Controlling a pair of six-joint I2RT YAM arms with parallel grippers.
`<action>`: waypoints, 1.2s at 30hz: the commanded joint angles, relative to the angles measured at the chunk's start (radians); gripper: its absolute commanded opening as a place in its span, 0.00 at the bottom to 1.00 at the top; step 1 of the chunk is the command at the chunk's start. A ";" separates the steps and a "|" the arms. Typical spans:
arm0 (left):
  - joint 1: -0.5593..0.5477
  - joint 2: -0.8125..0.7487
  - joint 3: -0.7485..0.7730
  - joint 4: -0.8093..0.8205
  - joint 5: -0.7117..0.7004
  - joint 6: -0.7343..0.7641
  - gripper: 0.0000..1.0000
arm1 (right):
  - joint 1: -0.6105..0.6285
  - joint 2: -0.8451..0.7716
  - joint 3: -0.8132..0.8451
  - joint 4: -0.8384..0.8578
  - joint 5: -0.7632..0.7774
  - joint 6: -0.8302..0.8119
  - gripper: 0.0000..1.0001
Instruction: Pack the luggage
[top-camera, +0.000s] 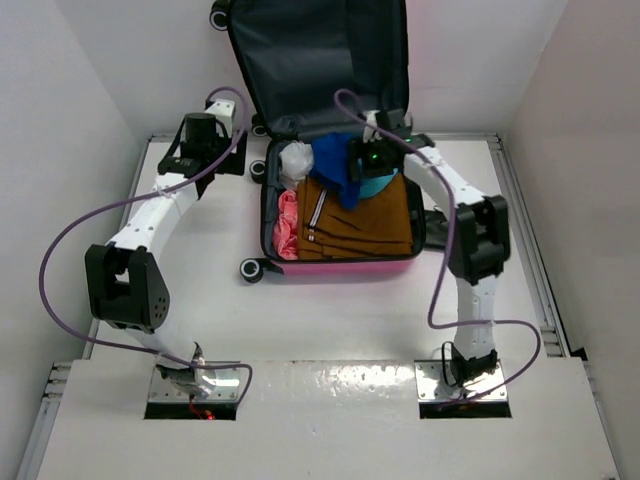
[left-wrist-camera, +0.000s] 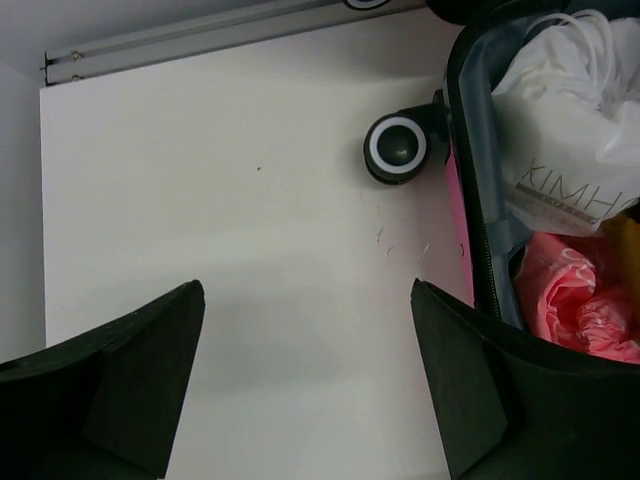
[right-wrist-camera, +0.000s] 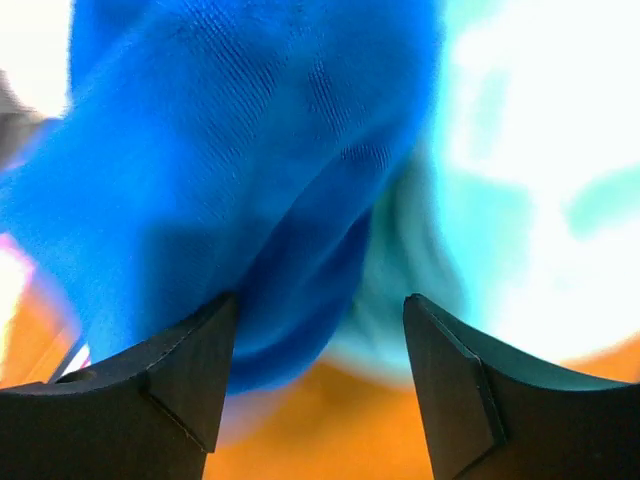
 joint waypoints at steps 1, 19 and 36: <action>-0.008 0.004 0.067 0.021 0.031 -0.003 0.89 | -0.082 -0.234 -0.036 -0.015 -0.113 0.032 0.68; -0.081 -0.014 0.028 0.021 0.023 -0.012 0.89 | -0.697 -0.469 -0.524 -0.202 0.063 -0.113 0.72; -0.099 -0.005 0.037 0.021 0.023 -0.012 0.89 | -0.813 -0.209 -0.483 -0.153 0.036 -0.294 0.83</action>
